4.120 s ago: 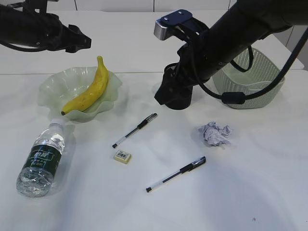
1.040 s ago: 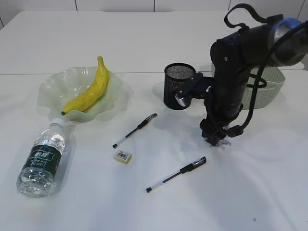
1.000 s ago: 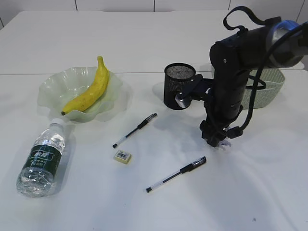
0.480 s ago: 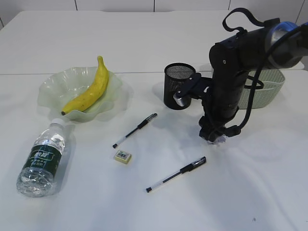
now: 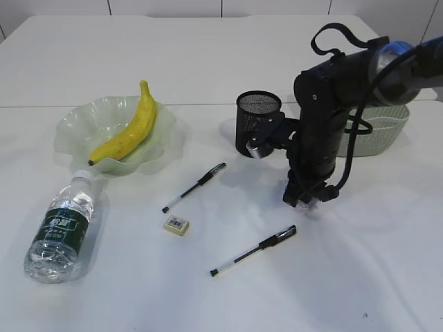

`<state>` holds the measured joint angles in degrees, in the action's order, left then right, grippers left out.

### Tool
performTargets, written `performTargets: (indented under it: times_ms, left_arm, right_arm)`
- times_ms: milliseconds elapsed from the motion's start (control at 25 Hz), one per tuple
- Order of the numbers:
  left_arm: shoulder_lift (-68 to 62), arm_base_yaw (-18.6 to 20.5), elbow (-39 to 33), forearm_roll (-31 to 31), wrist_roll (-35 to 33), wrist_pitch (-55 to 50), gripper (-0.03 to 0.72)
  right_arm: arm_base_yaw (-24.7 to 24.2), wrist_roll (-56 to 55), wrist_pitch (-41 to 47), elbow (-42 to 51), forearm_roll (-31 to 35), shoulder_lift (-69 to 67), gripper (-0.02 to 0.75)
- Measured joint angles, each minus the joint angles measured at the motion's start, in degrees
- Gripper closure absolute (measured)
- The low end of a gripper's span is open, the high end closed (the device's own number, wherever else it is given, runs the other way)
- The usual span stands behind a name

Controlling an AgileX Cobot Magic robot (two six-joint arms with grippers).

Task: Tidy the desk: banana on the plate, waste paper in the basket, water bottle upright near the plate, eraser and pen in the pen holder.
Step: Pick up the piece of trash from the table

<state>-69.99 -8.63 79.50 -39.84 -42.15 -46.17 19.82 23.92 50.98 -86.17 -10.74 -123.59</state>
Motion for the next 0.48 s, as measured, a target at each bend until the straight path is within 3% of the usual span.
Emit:
performTargets:
  times_ms: [480]
  left_arm:
    - [0.1,0.0,0.0,-0.3,0.0,0.0,0.347]
  right_arm:
    - [0.0,-4.1,14.1,-12.2,1.1,-1.5,0.682]
